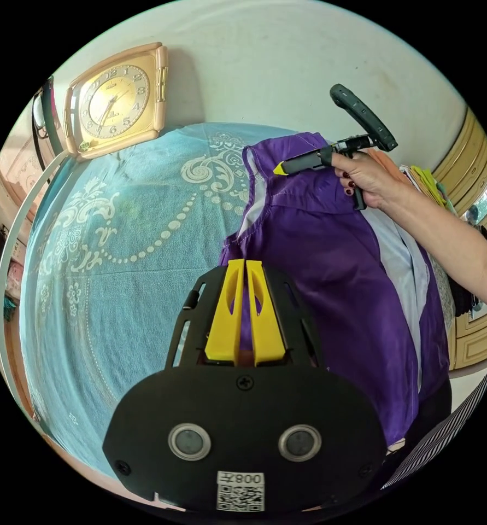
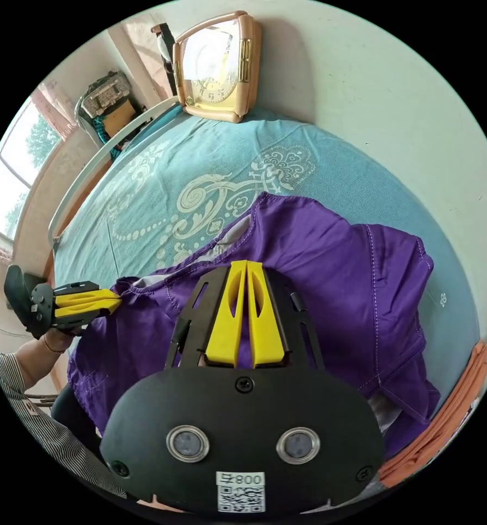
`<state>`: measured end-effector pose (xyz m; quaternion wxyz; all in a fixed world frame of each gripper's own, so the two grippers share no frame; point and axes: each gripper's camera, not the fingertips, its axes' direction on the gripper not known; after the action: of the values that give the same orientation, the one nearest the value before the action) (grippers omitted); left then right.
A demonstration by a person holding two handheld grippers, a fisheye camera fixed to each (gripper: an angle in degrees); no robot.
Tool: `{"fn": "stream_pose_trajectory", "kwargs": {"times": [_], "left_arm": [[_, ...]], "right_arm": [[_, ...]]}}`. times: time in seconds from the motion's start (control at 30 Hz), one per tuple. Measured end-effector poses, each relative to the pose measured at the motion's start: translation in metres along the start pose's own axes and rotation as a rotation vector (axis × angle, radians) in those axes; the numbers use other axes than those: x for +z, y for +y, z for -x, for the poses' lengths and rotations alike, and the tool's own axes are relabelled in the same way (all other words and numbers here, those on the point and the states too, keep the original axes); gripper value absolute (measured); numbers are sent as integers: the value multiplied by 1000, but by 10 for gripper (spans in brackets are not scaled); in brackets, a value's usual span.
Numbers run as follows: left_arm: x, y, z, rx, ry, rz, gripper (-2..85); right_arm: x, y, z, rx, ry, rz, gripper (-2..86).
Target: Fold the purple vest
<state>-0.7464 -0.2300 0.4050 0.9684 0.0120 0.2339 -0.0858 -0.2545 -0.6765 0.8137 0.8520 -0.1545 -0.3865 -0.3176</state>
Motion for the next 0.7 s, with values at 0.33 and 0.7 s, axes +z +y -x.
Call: {"fn": "stream_pose_trajectory", "kwargs": {"times": [0.33, 0.7], "left_arm": [[-23, 9, 39, -148, 98, -57, 28], [-18, -8, 42, -48, 42, 41, 51]], "right_arm": [[32, 0, -19, 79, -133, 0, 7], [58, 18, 9, -80, 161, 33, 50]]}}
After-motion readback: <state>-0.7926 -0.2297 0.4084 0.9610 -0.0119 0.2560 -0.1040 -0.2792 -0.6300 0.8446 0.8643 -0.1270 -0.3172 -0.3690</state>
